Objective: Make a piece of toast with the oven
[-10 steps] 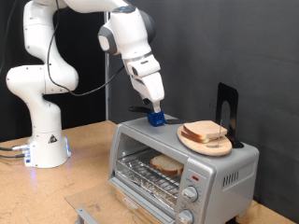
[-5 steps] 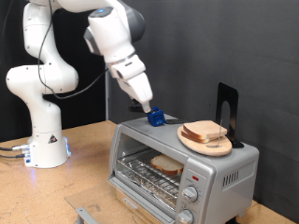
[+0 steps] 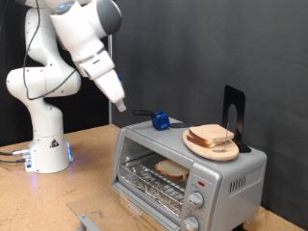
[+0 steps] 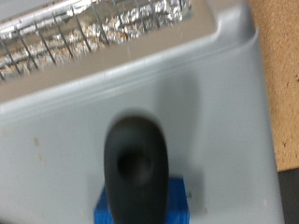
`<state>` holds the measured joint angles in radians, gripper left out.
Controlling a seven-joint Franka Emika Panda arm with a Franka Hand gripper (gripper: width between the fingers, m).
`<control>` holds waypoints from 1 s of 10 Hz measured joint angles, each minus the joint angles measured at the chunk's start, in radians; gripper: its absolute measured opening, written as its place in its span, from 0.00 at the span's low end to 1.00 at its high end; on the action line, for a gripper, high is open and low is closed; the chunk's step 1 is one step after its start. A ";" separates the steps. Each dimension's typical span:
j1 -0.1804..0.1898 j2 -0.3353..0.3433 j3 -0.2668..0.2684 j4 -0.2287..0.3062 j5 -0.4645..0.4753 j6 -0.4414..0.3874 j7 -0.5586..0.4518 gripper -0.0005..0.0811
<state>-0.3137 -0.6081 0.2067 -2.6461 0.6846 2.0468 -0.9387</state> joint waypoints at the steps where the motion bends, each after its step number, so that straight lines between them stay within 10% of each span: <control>1: -0.023 -0.016 -0.024 -0.010 -0.027 -0.005 -0.017 1.00; 4: -0.057 -0.047 -0.061 -0.034 -0.063 -0.006 -0.065 1.00; 10: -0.136 0.019 -0.217 0.021 0.081 -0.346 0.359 1.00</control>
<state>-0.4494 -0.5891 -0.0101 -2.6250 0.7660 1.7007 -0.5794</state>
